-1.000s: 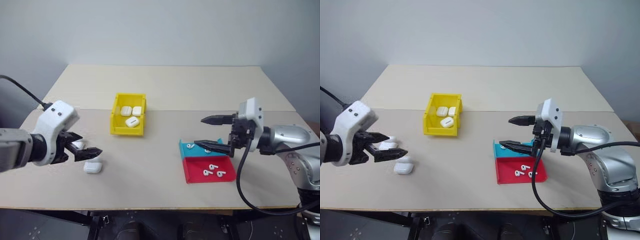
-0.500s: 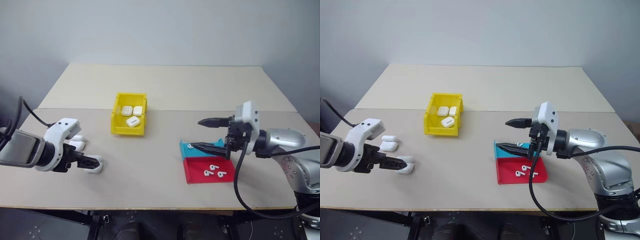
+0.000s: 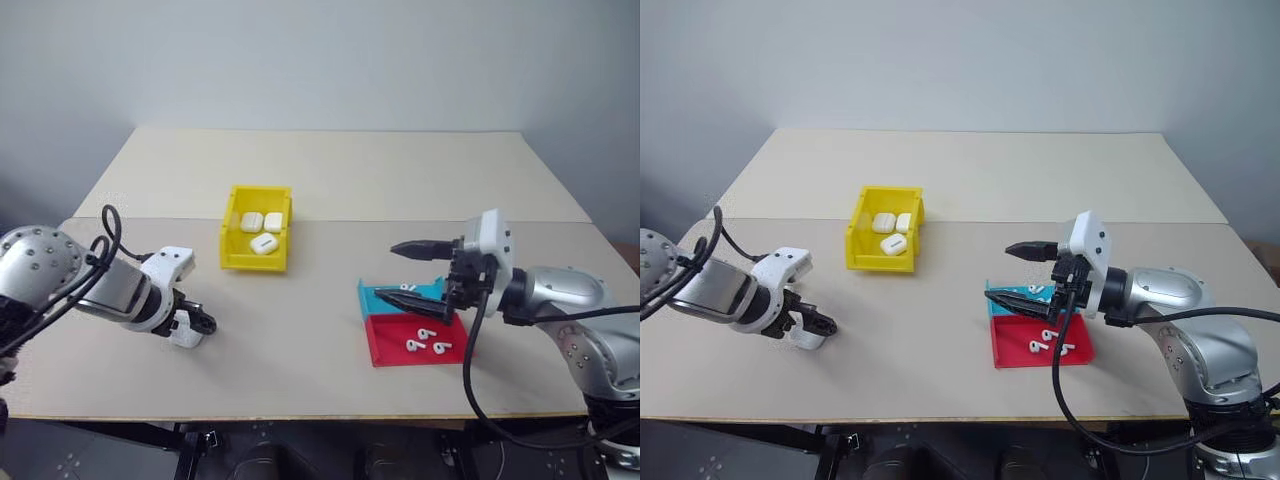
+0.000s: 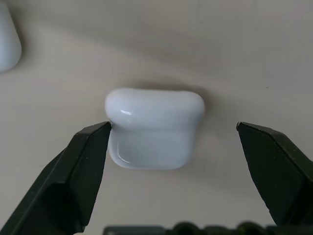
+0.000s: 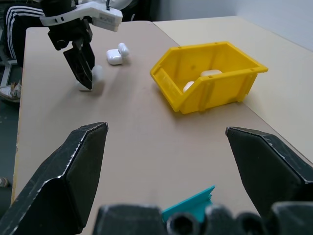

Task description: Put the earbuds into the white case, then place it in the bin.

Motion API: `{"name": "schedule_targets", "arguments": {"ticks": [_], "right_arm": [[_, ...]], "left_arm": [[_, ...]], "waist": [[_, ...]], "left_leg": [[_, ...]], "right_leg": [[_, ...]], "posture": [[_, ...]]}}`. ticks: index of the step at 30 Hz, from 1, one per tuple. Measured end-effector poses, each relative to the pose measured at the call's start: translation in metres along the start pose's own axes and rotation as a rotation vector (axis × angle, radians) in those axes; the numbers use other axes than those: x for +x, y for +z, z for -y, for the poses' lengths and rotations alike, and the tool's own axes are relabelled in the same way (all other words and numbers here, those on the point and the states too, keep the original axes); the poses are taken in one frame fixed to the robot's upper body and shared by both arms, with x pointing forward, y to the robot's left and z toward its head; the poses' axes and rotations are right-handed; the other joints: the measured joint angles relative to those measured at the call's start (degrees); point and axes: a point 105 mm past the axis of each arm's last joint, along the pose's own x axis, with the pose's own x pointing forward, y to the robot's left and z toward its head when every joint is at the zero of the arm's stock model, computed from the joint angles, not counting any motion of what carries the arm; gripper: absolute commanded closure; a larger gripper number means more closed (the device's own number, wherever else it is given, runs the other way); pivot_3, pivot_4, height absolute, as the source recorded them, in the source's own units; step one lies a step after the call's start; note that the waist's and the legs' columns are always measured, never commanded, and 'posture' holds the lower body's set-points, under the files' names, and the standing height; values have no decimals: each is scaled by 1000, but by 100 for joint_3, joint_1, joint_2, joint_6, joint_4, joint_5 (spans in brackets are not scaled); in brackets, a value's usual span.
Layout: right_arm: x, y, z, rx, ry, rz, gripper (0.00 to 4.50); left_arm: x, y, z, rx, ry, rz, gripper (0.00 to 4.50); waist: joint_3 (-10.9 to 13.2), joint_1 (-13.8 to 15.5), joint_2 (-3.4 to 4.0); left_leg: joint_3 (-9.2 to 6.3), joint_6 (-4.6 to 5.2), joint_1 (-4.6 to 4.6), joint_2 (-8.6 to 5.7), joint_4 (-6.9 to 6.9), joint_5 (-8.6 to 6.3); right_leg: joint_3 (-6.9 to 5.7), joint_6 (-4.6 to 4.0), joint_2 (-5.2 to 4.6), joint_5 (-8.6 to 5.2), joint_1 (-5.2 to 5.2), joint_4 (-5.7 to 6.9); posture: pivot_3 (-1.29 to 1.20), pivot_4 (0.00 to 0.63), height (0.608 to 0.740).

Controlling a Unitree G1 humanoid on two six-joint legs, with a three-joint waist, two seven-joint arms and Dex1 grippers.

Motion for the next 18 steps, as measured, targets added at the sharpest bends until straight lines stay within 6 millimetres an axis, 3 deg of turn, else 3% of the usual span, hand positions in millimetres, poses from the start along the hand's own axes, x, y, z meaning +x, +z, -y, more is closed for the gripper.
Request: {"name": "schedule_targets", "arguments": {"ticks": [9, 18], "right_arm": [[-1, -3, -5, 14, -9, -4, 11], [1, -2, -8, 22, -15, 6, 11]], "left_arm": [[4, -6, -7, 3, 60, -36, 0], [2, -13, 3, 129, 86, -65, 0]], "waist": [[-1, -5, -1], [-1, -6, -1]], "left_leg": [[-5, -2, 0, -1, 1, 1], [-9, -2, 0, -1, 1, 1]], "right_leg": [[-2, 0, -1, 0, 2, 0], [0, 0, -2, 0, 1, 1]], "posture": [[0, 150, 740], [0, 150, 740]]}}
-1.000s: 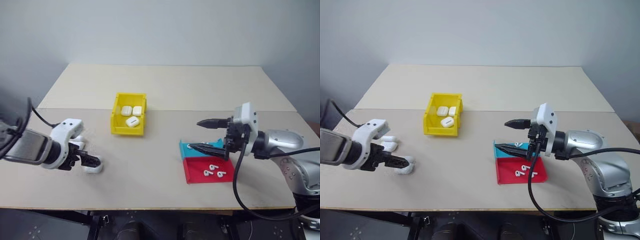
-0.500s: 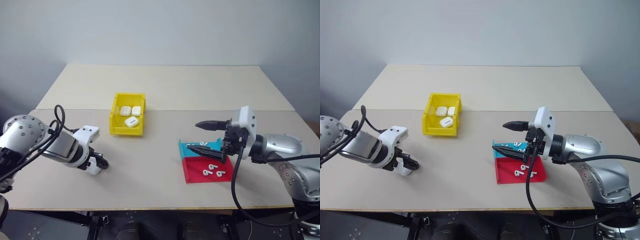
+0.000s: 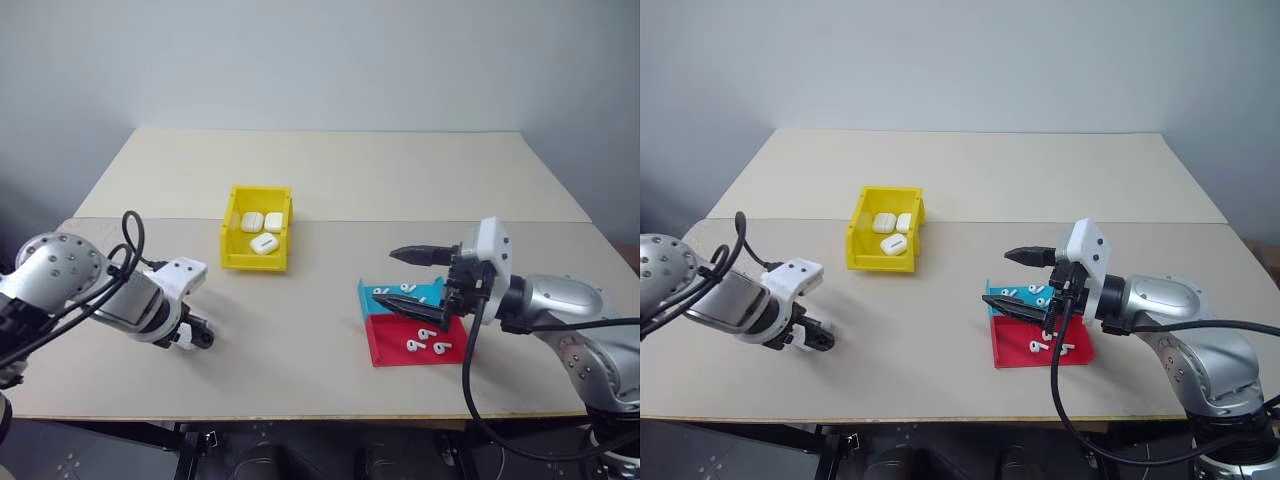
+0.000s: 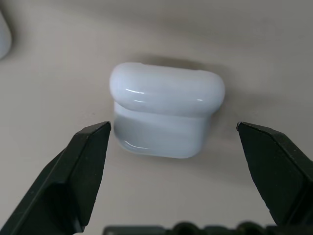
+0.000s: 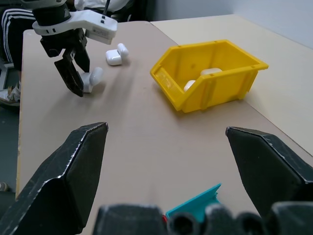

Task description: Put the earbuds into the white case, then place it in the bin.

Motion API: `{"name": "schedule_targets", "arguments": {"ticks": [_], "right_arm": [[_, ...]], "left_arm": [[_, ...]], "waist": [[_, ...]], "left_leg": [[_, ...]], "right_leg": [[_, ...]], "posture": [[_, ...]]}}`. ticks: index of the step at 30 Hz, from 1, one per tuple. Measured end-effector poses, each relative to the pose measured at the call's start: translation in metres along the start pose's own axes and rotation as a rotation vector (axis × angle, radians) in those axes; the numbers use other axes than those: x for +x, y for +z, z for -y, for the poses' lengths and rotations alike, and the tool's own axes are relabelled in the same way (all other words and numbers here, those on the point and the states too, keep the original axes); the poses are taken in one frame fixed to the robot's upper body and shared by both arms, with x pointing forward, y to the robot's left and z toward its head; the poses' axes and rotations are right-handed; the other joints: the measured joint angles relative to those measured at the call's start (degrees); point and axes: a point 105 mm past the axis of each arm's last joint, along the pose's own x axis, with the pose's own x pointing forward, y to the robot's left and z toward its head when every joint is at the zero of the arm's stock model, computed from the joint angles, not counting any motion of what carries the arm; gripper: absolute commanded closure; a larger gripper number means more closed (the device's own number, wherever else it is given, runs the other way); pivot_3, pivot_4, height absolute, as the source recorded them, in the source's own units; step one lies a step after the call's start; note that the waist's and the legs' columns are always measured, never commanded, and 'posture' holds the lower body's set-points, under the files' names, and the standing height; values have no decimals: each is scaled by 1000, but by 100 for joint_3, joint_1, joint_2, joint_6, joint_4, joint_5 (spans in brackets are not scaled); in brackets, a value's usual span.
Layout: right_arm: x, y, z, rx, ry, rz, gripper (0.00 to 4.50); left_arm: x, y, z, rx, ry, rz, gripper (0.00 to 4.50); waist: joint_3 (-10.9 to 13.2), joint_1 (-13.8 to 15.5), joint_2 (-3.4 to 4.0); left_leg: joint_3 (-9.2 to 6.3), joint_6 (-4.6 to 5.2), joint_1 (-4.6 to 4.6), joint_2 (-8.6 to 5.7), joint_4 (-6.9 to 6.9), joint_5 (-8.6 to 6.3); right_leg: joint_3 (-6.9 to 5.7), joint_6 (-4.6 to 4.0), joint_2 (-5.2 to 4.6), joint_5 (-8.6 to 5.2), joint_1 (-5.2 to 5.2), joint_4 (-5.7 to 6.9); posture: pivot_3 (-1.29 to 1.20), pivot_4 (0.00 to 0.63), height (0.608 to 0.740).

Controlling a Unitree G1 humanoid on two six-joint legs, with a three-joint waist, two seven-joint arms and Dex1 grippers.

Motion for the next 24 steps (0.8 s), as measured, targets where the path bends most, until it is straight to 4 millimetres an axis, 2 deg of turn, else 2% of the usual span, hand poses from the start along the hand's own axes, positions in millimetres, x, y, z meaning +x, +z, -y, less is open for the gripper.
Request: {"name": "schedule_targets", "arguments": {"ticks": [23, 24], "right_arm": [[0, -2, -3, 18, -10, 3, 11], [0, -1, -4, 19, -6, 5, 2]], "left_arm": [[6, 0, -4, -7, 69, -7, 0], [6, 0, -4, -6, 67, -8, 183]], "waist": [[-1, 6, 0], [-1, 6, -1]], "left_leg": [[-3, 0, 4, -1, 0, 0], [-2, 0, 4, -1, 0, 0]], "right_leg": [[1, 0, 0, 0, 4, 0], [1, 0, 0, 0, 4, 0]], "posture": [[0, 150, 740], [0, 150, 740]]}}
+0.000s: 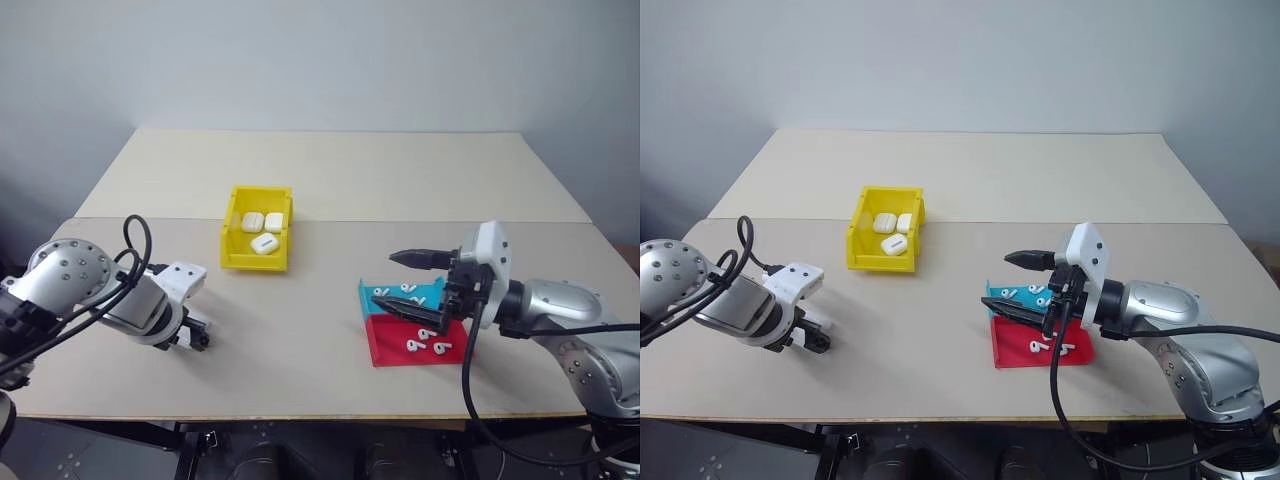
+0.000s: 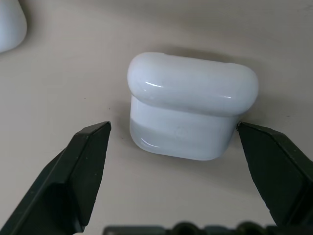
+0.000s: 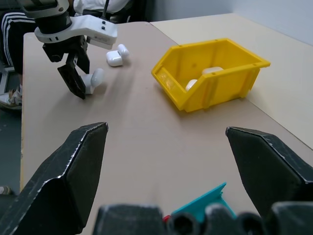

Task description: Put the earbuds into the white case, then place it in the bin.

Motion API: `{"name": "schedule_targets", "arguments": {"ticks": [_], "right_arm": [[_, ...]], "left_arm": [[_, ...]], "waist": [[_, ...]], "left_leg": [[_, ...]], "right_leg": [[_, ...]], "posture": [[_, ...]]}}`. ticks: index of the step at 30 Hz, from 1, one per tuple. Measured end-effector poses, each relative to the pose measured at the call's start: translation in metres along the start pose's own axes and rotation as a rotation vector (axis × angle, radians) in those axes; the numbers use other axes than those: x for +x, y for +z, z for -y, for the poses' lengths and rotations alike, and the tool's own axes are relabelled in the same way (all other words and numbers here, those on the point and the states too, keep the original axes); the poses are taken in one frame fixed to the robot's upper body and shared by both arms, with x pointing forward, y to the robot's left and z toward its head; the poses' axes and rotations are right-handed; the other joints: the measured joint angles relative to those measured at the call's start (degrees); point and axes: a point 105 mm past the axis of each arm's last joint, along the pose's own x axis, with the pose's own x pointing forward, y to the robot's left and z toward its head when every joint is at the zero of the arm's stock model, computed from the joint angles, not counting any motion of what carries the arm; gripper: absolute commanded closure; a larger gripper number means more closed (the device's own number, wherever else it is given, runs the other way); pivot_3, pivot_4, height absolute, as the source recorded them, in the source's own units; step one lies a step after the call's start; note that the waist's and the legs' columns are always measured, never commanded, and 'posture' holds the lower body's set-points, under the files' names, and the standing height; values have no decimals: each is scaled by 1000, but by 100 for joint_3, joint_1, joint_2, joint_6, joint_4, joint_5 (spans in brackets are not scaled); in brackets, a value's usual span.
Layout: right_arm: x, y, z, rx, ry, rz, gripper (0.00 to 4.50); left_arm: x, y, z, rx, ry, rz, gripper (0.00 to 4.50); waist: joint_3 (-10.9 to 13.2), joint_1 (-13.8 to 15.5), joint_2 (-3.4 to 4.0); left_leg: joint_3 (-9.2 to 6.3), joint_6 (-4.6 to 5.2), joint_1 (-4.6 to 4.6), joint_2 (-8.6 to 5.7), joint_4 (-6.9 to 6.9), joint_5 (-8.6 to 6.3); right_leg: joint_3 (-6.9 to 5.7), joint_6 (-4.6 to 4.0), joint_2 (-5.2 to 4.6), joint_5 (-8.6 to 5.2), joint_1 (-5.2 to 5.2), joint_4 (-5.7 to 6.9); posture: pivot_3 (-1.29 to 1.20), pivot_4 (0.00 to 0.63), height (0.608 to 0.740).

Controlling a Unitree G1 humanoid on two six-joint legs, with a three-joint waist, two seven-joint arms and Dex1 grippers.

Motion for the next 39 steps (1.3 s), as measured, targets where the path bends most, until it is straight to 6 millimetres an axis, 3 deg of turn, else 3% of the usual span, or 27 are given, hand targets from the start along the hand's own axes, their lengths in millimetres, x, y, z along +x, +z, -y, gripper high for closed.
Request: {"name": "schedule_targets", "arguments": {"ticks": [6, 12, 15, 19, 22, 26, 29, 33, 39], "right_arm": [[0, 0, -1, 7, 3, 3, 0], [0, 1, -3, 9, 9, 8, 0], [1, 1, -3, 9, 11, 7, 0], [0, -1, -1, 15, 13, 2, 0], [-1, -2, 3, 13, 10, -6, 0], [-3, 2, 9, -19, 20, -20, 0], [-7, 7, 13, -83, 47, -81, 0], [-19, 0, 15, -179, 126, -377, 0], [-22, -21, 6, -106, 234, -638, 0]], "left_arm": [[-1, 0, 3, 17, -13, 2, 1745], [-7, -7, 1, 26, -18, 16, 1749], [-19, -6, 1, 18, -47, 96, 1749], [-47, 9, -5, 12, -72, 369, 1749], [-63, 29, 0, 38, -129, 750, 1749], [-77, 41, 14, 142, -219, 1151, 1749], [-90, 49, 29, 176, -371, 1284, 1749], [-115, 64, 52, 99, -853, 1434, 1749], [-113, 63, 84, 349, -1068, 1472, 1749]], "waist": [[0, 0, 0], [0, -12, 0], [0, -7, -1], [-1, -9, 2], [-4, -7, 8], [-4, -2, 7], [-6, 56, 11], [-15, 87, 8], [-16, -19, 6]], "left_leg": [[0, 0, -1, 0, 0, 0], [-2, 0, -2, 1, 0, 0], [2, 0, -3, 1, 0, 0], [21, -1, -1, 1, -3, 0], [32, -3, 5, 1, -12, 1], [33, 2, -5, 2, -14, -3], [28, 33, -7, 0, -9, -20], [24, 46, -10, 5, 15, -27], [24, 46, -12, 4, 18, -27]], "right_leg": [[0, 0, 0, 0, -1, 0], [2, 0, 0, 0, -4, 0], [0, 0, 0, 0, -4, -1], [-4, 0, 0, 0, -5, -4], [-7, -3, -1, 0, -3, -13], [-12, -6, 1, 0, -5, -14], [-13, -6, -2, 1, -1, -13], [-16, -3, -1, 0, 4, -9], [-16, -2, 0, 0, -2, -6]], "posture": [[0, 150, 740], [0, 150, 740], [0, 150, 740], [0, 150, 740], [0, 150, 740], [0, 150, 740], [0, 150, 740], [0, 150, 740], [0, 150, 740]]}}
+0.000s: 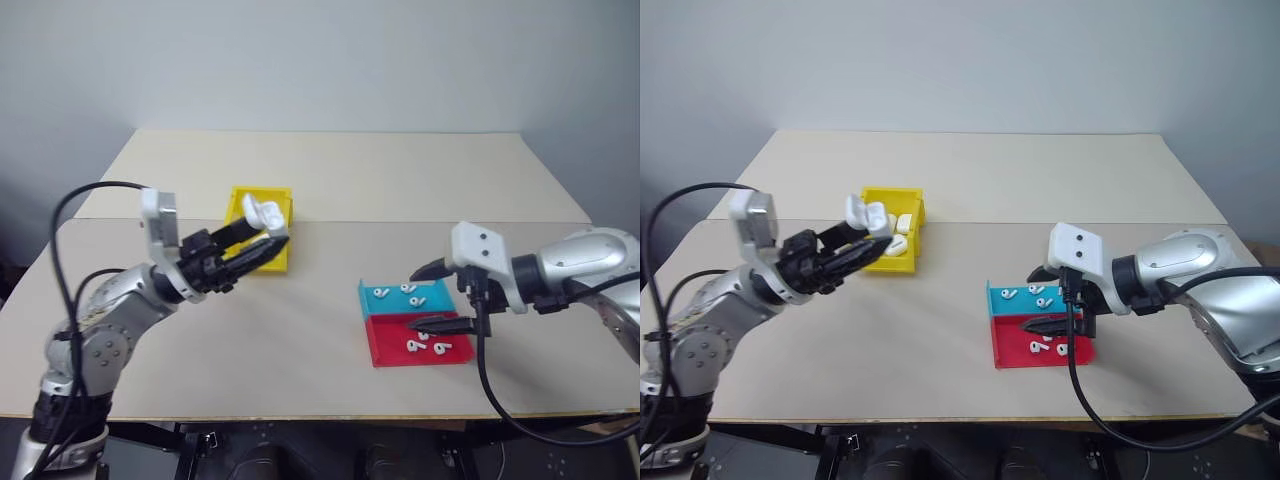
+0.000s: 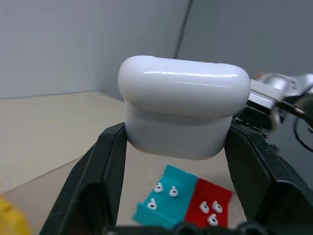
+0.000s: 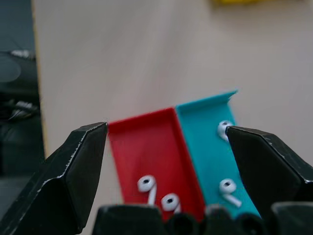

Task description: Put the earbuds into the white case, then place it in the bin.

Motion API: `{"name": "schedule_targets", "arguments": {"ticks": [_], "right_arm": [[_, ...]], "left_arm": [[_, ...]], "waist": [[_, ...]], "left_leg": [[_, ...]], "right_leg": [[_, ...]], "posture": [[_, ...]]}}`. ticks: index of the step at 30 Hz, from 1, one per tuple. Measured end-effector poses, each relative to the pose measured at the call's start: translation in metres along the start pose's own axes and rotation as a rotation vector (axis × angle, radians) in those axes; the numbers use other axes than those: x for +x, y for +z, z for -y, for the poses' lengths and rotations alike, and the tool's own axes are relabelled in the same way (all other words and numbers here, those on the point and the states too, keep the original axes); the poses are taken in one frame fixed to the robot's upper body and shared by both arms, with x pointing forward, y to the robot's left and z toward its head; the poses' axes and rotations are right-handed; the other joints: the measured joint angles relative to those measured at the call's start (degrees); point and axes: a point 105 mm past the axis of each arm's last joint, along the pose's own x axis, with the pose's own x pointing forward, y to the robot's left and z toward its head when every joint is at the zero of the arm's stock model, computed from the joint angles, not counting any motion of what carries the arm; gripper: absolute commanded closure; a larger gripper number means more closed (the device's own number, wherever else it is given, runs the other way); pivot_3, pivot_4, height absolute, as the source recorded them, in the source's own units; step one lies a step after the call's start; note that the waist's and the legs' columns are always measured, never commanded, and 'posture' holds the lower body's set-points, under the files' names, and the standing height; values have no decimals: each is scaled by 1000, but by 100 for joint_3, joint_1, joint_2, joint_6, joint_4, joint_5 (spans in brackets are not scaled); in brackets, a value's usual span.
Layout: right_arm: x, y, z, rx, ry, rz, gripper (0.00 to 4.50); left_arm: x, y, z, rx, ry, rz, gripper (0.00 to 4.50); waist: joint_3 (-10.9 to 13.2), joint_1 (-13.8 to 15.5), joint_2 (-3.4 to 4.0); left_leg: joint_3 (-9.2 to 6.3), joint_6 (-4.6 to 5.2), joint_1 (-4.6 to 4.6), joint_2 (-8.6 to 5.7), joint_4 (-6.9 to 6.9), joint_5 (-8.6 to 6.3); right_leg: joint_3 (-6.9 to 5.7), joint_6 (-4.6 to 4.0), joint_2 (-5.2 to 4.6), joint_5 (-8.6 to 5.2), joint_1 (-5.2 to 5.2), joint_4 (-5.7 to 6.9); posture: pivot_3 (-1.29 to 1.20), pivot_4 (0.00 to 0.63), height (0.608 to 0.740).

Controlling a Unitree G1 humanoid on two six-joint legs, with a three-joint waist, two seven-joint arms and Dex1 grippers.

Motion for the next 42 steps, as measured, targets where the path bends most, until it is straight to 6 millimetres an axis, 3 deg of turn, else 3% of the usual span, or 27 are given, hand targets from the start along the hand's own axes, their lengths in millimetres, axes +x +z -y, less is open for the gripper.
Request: {"name": "schedule_targets", "arguments": {"ticks": [3, 9, 28, 32, 42], "right_arm": [[12, -13, -7, 20, 42, -81, 577], [31, -21, -11, 28, 58, -188, 577], [49, -43, -3, 52, 25, -327, 577], [52, -50, -4, 69, 48, -346, 1379], [51, -54, 1, 65, 59, -352, 1379]], "left_arm": [[6, -4, 10, 42, -139, 3, 1749], [23, -9, 25, 84, -285, 39, 1749], [28, -21, 43, 63, -236, 42, 1749], [28, -21, 46, 59, -227, 38, 1749], [27, -23, 48, 45, -202, 21, 1749]], "waist": [[0, 6, 0], [0, 5, 0], [0, 5, 0], [0, 1, 0], [0, 2, 0]], "left_leg": [[0, 0, -1, 1, 5, 0], [-3, 1, -4, 3, 10, -1], [-6, 5, -4, 8, 15, -3], [-6, 6, -4, 8, 14, -3], [-6, 6, -4, 9, 14, -3]], "right_leg": [[-1, 1, 0, 0, 2, 1], [0, 2, 1, -1, -2, 5], [0, 2, 4, -1, 0, 3], [1, 2, 4, -1, -1, 4], [1, 2, 5, -1, -1, 3]], "posture": [[0, 150, 740], [0, 150, 740], [0, 150, 740], [0, 150, 740], [0, 150, 740]]}}
